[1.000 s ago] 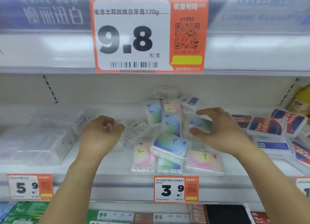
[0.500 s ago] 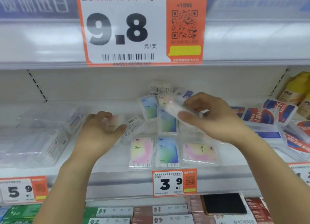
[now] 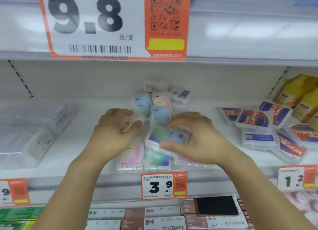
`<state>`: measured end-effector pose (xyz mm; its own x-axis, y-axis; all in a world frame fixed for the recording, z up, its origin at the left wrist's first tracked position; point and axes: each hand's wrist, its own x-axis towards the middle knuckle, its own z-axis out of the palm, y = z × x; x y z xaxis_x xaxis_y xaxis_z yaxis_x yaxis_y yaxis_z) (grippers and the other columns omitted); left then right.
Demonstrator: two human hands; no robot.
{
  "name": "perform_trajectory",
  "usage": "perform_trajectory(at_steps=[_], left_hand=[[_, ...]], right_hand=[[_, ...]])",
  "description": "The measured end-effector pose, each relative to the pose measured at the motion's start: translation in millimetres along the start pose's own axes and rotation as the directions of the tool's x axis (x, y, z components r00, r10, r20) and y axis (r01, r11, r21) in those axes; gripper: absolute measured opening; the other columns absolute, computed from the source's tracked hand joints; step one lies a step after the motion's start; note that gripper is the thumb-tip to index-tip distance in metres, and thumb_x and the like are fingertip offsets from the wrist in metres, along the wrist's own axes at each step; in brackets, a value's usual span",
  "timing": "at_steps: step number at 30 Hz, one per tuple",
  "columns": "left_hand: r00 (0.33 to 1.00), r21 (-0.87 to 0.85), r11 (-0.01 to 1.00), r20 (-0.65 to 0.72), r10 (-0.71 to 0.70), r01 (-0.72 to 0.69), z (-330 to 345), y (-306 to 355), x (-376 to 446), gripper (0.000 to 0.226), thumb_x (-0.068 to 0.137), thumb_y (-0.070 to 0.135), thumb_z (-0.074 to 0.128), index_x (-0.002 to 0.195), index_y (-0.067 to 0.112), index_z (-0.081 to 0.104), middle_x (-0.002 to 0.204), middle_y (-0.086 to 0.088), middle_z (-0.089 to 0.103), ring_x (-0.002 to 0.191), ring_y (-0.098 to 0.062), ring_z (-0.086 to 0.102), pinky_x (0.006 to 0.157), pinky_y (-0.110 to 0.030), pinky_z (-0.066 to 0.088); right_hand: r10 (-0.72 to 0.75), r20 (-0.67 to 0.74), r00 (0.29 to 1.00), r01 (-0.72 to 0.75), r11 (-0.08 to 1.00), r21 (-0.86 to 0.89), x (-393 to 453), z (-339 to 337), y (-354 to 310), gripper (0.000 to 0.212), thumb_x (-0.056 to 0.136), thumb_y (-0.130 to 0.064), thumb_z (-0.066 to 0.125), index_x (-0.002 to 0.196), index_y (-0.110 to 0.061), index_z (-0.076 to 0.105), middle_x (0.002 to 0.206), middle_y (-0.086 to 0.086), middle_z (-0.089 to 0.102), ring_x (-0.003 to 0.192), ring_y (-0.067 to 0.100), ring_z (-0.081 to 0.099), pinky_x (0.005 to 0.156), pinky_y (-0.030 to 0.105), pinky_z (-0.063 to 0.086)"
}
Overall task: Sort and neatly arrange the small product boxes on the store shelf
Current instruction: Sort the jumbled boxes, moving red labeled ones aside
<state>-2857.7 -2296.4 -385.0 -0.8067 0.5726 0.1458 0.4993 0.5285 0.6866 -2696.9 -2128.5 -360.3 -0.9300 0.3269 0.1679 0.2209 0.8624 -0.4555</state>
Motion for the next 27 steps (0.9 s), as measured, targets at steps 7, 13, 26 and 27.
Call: perform_trajectory(at_steps=[7, 13, 26, 27], left_hand=[[0.914, 0.209, 0.892, 0.154, 0.374, -0.401, 31, 24, -36, 0.059, 0.081, 0.072, 0.034, 0.135, 0.049, 0.045, 0.150, 0.011, 0.036, 0.144, -0.017, 0.021, 0.120, -0.047, 0.008], [0.894, 0.217, 0.868, 0.161, 0.419, -0.446, 37, 13, -40, 0.056, 0.084, 0.072, 0.035, 0.134, 0.049, 0.045, 0.145, 0.016, 0.040, 0.139, -0.007, 0.027, 0.120, -0.039, 0.003], [0.949, 0.341, 0.895, 0.231, 0.216, -0.287, 41, 44, -7, 0.060, 0.089, 0.062, 0.031, 0.146, 0.043, 0.027, 0.161, 0.015, 0.012, 0.149, -0.012, 0.001, 0.121, -0.047, 0.000], [0.944, 0.370, 0.886, 0.275, 0.184, -0.280, 42, 46, -5, 0.059, 0.091, 0.061, 0.028, 0.148, 0.044, 0.024, 0.162, 0.016, 0.005, 0.150, -0.010, -0.004, 0.120, -0.047, -0.005]], right_hand=[[0.333, 0.005, 0.943, -0.332, 0.938, 0.096, 5, -23, 55, 0.061, 0.081, -0.047, 0.073, 0.137, -0.035, 0.051, 0.133, -0.008, 0.058, 0.122, 0.014, 0.054, 0.090, 0.025, 0.041], [0.557, -0.397, 0.730, -0.381, 0.813, 0.441, 1, -50, 68, 0.040, 0.081, -0.055, 0.070, 0.106, -0.024, 0.069, 0.101, -0.007, 0.069, 0.092, 0.012, 0.064, 0.068, 0.023, 0.042], [0.308, -0.151, 0.940, -0.293, 0.950, 0.110, 99, -35, 57, 0.051, 0.085, -0.028, 0.070, 0.133, -0.028, 0.054, 0.135, 0.007, 0.050, 0.121, 0.023, 0.053, 0.086, 0.024, 0.039], [0.306, -0.034, 0.951, -0.304, 0.951, 0.046, 121, -31, 65, 0.063, 0.084, -0.022, 0.070, 0.142, -0.029, 0.045, 0.142, 0.008, 0.044, 0.126, 0.025, 0.050, 0.088, 0.026, 0.040]])
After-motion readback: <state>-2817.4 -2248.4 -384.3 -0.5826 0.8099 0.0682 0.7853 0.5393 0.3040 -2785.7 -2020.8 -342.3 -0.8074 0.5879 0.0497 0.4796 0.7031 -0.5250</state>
